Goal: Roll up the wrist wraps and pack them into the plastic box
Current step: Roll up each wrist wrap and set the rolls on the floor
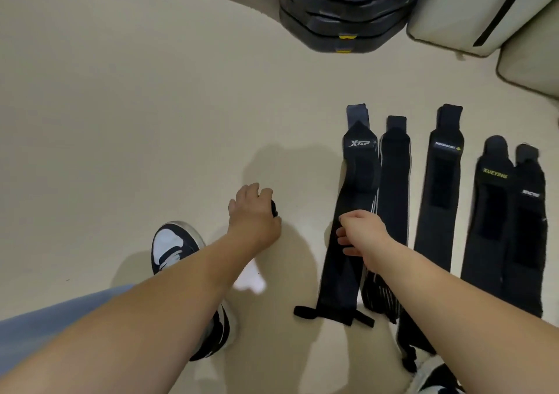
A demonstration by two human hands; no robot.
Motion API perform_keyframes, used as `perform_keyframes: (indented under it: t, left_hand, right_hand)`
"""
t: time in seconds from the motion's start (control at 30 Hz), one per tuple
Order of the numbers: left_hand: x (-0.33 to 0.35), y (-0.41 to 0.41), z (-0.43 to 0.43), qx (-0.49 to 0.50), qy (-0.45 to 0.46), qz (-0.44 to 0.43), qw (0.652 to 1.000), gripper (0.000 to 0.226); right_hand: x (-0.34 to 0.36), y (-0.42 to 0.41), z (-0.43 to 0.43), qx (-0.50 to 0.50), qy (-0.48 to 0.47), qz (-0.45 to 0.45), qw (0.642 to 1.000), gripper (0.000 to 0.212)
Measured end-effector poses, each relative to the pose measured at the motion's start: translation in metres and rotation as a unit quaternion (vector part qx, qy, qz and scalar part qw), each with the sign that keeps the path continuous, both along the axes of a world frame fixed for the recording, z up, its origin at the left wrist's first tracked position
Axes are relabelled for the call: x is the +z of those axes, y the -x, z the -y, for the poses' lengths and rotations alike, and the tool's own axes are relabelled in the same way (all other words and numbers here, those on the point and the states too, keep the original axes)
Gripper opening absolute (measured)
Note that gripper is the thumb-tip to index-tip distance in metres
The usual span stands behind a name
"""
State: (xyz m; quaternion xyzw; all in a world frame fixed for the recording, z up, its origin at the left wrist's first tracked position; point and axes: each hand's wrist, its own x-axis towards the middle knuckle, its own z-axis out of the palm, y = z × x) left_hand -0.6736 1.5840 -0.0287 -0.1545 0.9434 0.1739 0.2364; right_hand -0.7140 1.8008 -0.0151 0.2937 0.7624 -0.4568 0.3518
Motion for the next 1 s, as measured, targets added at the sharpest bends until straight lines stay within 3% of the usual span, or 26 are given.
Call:
perform_keyframes:
  t: [0.07, 0.13, 0.17, 0.23, 0.3, 0.4, 0.5, 0.7, 0.87, 1.0]
  left_hand:
    - [0.007, 0.001, -0.017, -0.075, 0.026, -0.073, 0.994, 0.056]
    - [0.011, -0.002, -0.038, -0.112, -0.027, -0.157, 0.981, 0.048]
    - [0.014, -0.004, -0.051, -0.1, -0.074, -0.155, 0.98, 0.045]
    - [0.023, -0.006, -0.076, -0.039, -0.167, -0.025, 0.985, 0.043]
    - [0.02, -0.01, -0.096, 0.051, -0.238, 0.111, 0.964, 0.039]
    - [0.006, -0.022, -0.111, 0.114, -0.245, 0.192, 0.943, 0.049]
    - [-0.007, -0.03, -0.12, 0.216, -0.247, 0.204, 0.922, 0.061]
    - [-0.017, -0.029, -0.16, 0.386, -0.314, 0.18, 0.849, 0.046]
    - [-0.021, -0.02, -0.174, 0.395, -0.349, 0.186, 0.829, 0.016]
    - [-0.014, -0.01, -0.172, 0.346, -0.361, 0.181, 0.847, 0.016]
  right_hand:
    - [0.001, -0.003, -0.019, 0.015, -0.025, -0.039, 0.999, 0.025]
    - [0.0, -0.009, -0.038, 0.066, -0.054, -0.075, 0.994, 0.027]
    - [-0.001, -0.013, -0.048, 0.098, -0.066, -0.085, 0.989, 0.027]
    - [-0.004, -0.022, -0.066, 0.165, -0.081, -0.087, 0.979, 0.027]
    - [-0.008, -0.034, -0.079, 0.217, -0.087, -0.074, 0.969, 0.03]
    - [-0.014, -0.047, -0.092, 0.262, -0.079, -0.02, 0.962, 0.038]
    - [-0.021, -0.052, -0.105, 0.263, -0.069, 0.026, 0.962, 0.043]
    - [-0.028, -0.041, -0.118, 0.261, -0.024, 0.037, 0.964, 0.047]
    - [-0.033, -0.034, -0.12, 0.283, -0.016, 0.059, 0.957, 0.05]
    - [-0.024, -0.029, -0.117, 0.251, 0.004, 0.09, 0.964, 0.063]
